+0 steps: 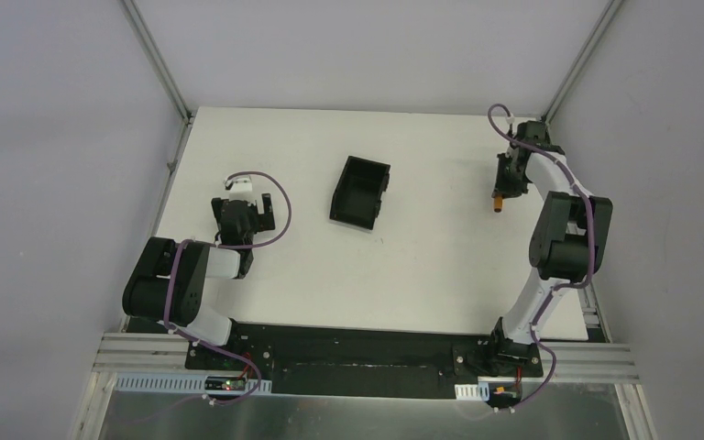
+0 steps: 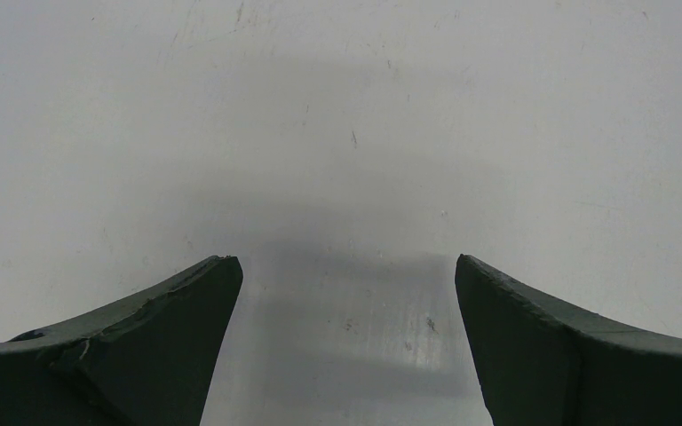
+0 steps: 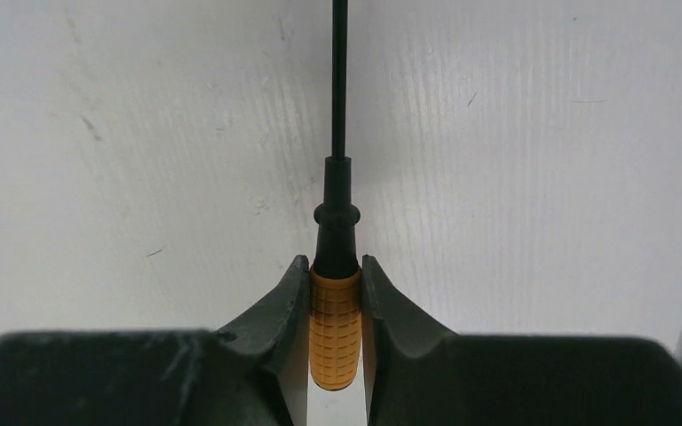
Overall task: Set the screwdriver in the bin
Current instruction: Pick up the screwdriver from the center of the board, then place the screwdriver in the bin.
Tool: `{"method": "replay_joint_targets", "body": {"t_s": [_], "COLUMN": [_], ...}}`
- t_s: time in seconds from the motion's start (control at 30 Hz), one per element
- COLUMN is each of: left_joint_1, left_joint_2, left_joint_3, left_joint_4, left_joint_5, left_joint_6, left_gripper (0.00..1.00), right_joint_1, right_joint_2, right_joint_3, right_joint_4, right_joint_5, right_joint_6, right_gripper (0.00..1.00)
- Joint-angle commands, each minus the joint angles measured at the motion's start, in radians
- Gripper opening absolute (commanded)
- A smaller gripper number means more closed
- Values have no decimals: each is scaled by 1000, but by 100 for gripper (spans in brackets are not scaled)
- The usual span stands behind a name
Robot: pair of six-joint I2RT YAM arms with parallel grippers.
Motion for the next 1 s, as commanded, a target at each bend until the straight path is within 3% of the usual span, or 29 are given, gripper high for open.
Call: {"method": "replay_joint_targets", "body": {"t_s": [0.0,0.27,0.43,0.97], "left_joint_1": [8,8,8,8], "left_joint_2": [-11,-11,-11,-11], "left_joint_3": [12,12,12,12], "left_joint_4": [14,14,14,13], "left_joint_5": [10,10,10,10], "left_joint_6": [-7,-7,-7,-7], "left_gripper": [99,99,99,99], "right_joint_1": [6,75,137,358], "right_joint_2": [-133,-259,-267,-90], "right_joint_3": [79,90,136,306], "right_joint_4": [-57,-61,-100,-146], "right_joint_5": [-86,-156,-193,-164], "right_joint_6": [133,385,454,592], "right_gripper": [0,0,0,0]}}
